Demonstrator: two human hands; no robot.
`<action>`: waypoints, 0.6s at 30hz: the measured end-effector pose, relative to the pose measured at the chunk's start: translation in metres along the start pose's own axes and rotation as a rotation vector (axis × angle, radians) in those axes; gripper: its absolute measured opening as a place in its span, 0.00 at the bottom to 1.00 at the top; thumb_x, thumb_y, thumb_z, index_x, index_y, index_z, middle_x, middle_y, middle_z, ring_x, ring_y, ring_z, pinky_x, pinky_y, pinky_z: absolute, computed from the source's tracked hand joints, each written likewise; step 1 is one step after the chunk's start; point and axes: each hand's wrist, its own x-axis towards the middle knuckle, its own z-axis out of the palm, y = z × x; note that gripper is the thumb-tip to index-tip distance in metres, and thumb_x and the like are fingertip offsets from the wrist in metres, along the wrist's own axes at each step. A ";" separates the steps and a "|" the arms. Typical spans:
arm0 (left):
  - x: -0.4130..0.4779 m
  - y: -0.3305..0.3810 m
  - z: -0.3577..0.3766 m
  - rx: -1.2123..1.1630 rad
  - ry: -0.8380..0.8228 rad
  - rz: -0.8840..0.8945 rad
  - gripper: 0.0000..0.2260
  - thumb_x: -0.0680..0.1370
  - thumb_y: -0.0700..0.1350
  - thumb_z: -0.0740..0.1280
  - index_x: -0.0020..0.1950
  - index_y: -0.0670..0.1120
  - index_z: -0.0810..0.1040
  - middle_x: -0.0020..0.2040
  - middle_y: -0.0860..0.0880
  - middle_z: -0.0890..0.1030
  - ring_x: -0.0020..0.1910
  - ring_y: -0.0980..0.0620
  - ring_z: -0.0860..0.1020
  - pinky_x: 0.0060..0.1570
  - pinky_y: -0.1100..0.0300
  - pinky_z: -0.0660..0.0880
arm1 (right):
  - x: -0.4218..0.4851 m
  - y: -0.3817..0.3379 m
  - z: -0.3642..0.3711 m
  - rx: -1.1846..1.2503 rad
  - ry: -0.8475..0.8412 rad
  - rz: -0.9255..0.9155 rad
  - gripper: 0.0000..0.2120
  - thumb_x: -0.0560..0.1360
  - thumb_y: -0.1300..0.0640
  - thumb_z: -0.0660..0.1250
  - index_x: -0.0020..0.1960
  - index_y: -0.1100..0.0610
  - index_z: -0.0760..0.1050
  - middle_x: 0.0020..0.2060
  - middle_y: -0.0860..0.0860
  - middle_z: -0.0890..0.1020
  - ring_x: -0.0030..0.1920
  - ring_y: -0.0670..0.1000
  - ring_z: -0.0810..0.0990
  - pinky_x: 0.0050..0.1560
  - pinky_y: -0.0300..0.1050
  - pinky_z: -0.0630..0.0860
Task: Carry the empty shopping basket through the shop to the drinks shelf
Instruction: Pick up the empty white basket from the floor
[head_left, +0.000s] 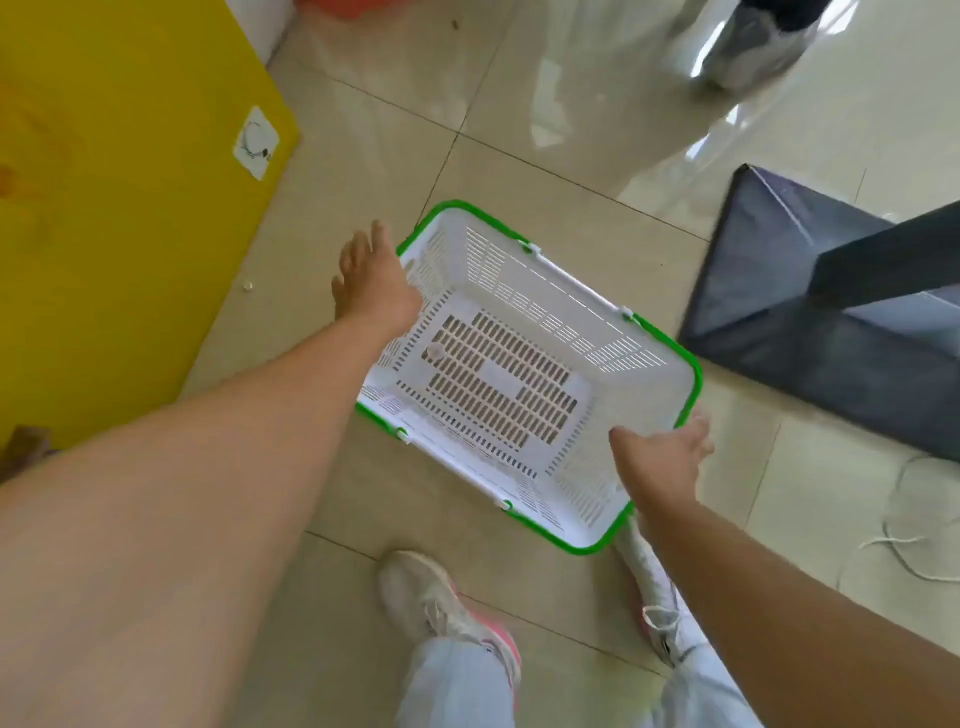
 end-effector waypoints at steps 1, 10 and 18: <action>0.006 0.000 0.000 -0.048 -0.014 -0.036 0.38 0.80 0.40 0.66 0.84 0.45 0.48 0.81 0.40 0.63 0.77 0.38 0.65 0.72 0.40 0.67 | 0.013 0.000 0.002 0.031 0.028 0.091 0.46 0.74 0.63 0.65 0.84 0.56 0.43 0.82 0.60 0.52 0.78 0.64 0.61 0.75 0.62 0.63; 0.011 -0.044 0.010 -0.100 -0.188 -0.123 0.13 0.79 0.38 0.66 0.63 0.39 0.77 0.59 0.38 0.82 0.53 0.37 0.83 0.49 0.46 0.83 | 0.052 0.010 -0.007 0.179 -0.125 0.404 0.31 0.68 0.63 0.66 0.71 0.58 0.67 0.58 0.59 0.77 0.56 0.63 0.79 0.57 0.60 0.75; -0.097 -0.150 -0.042 -0.543 0.211 -0.301 0.06 0.78 0.45 0.67 0.54 0.46 0.79 0.43 0.50 0.81 0.39 0.48 0.79 0.34 0.56 0.75 | 0.016 -0.023 -0.020 -0.136 -0.144 -0.156 0.04 0.81 0.56 0.64 0.54 0.55 0.75 0.46 0.54 0.79 0.38 0.50 0.75 0.42 0.46 0.73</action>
